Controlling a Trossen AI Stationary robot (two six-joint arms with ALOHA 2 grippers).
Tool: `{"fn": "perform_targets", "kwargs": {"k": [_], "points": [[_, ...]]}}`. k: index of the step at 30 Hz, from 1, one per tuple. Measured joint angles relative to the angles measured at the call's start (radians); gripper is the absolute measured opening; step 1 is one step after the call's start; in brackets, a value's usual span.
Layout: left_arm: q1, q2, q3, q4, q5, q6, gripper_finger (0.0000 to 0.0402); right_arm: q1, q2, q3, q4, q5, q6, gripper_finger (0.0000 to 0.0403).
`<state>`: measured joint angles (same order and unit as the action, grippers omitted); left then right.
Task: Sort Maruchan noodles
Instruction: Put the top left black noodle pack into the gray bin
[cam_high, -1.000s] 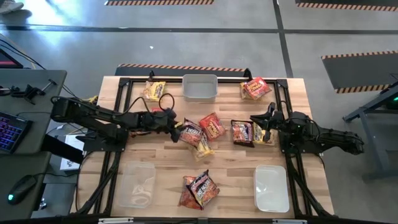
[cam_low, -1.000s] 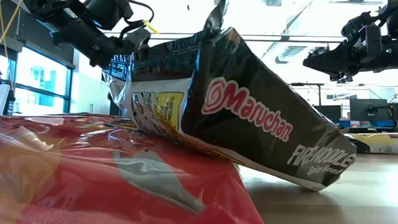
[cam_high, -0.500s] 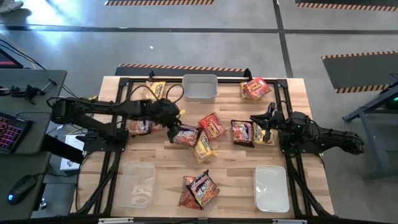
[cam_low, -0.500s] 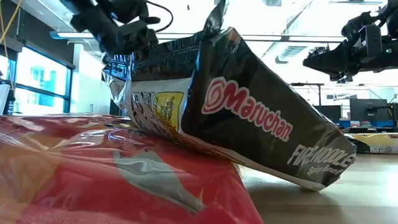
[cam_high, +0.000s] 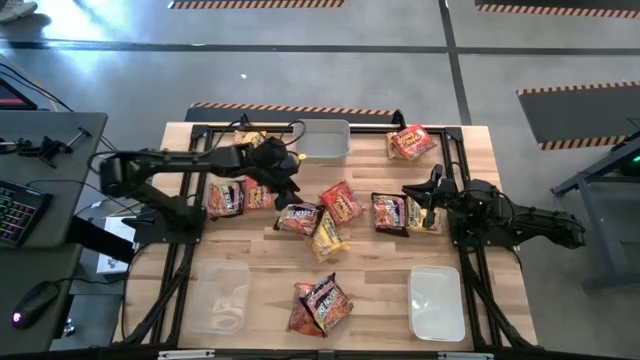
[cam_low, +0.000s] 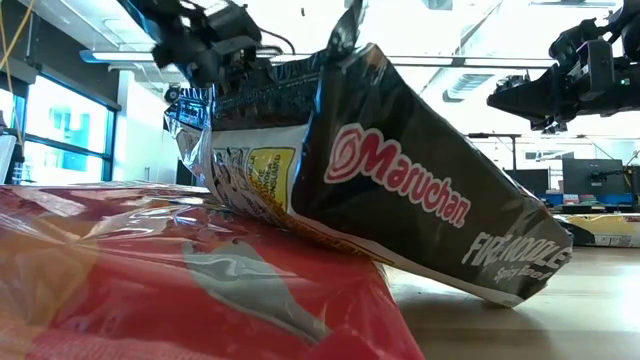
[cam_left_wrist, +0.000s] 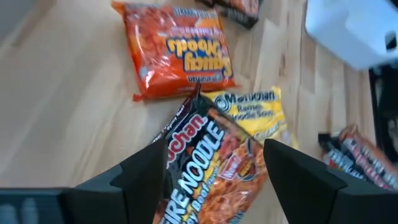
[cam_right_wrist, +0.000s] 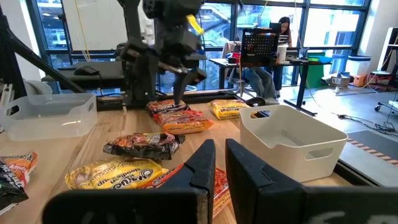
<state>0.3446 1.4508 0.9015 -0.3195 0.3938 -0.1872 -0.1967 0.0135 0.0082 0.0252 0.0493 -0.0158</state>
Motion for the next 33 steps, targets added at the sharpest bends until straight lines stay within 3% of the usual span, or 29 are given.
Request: {"fn": "perform_targets", "kwargs": {"k": [9,13,18,22,33], "points": [[0.021,0.228,0.109,-0.015,0.043,0.333,0.026,0.0,0.0,0.0,0.0,0.0,0.0,0.0023],[0.029,0.313,0.17,-0.056,0.051,0.393,0.026,0.0,0.0,0.0,0.0,0.0,0.0,0.0023],[0.04,0.406,0.246,-0.141,0.158,0.485,0.026,0.0,0.0,0.0,0.0,0.0,0.0,0.0023],[0.042,0.463,0.292,-0.201,0.173,0.539,0.026,0.0,0.0,0.0,0.0,0.0,0.0,0.0023],[0.043,0.521,0.325,-0.302,0.211,0.62,0.0259,0.0,0.0,0.0,0.0,0.0,0.0,0.0023]]}}
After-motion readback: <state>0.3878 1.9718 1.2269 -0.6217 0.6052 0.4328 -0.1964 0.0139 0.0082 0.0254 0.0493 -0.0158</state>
